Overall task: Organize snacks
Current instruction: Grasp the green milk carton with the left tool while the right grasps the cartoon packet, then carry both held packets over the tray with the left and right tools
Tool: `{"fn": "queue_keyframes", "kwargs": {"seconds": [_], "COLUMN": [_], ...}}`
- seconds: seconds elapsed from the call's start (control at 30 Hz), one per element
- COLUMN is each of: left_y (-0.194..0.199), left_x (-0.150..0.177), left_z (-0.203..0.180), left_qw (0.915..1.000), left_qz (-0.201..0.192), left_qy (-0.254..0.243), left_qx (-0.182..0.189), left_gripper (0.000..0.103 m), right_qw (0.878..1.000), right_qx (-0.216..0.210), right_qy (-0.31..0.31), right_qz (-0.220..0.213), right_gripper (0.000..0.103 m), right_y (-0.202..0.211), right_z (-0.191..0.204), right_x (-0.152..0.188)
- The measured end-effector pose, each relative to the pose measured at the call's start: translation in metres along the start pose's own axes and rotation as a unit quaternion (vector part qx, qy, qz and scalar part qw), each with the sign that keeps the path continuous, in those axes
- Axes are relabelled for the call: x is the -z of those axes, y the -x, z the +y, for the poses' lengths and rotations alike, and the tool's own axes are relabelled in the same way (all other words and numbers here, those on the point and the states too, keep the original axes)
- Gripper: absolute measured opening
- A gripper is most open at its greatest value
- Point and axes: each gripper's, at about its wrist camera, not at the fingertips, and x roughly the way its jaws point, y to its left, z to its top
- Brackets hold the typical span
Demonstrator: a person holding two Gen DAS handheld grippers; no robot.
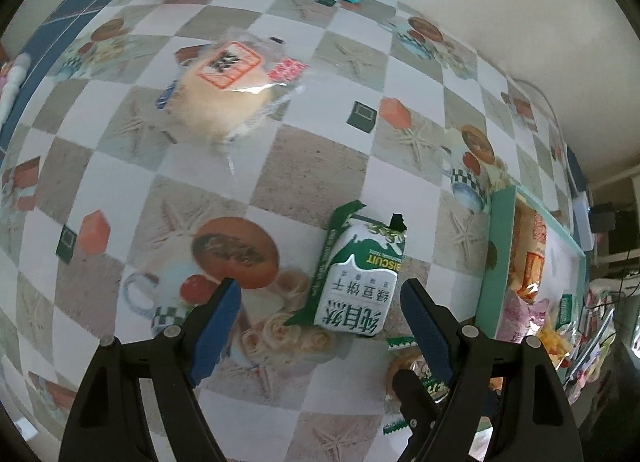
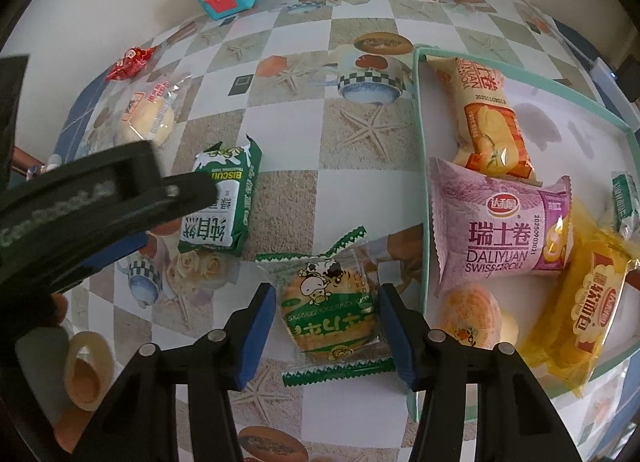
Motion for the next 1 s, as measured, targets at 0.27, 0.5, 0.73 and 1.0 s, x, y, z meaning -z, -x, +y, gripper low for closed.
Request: {"fn": "queue_keyframes", "kwargs": {"seconds": [0.27,0.5,0.73,1.0], "left_y": [-0.013,-0.017,-0.010,-0.003], "left_x": [-0.001,-0.001,0.003,0.013], "left_z": [-0.018,-0.014,0.009,0.020], "left_qw": [0.9991,0.9980,0.9977,0.9967], "left_qz": [0.001,0.009,0.007,0.012], "left_qy": [-0.034,-0.032,0.000,0.012], "left_qx": [-0.027,-0.053,-0.068,-0.079], "left_gripper": [0.071,0.047,0.045,0.045], "right_qw": [1.000,1.000,1.000,0.999], "right_qx": [-0.005,-0.006,-0.012,0.003], "right_qy": [0.003,0.006,0.008,0.031], "right_qz": [0.002,0.009,0.017,0.038], "right_gripper": [0.056,0.056,0.058,0.061], "right_y": [0.000,0.000,0.000,-0.010], "right_z": [-0.003,-0.002,-0.001,0.010], "right_x": [0.001,0.001,0.004,0.013]}}
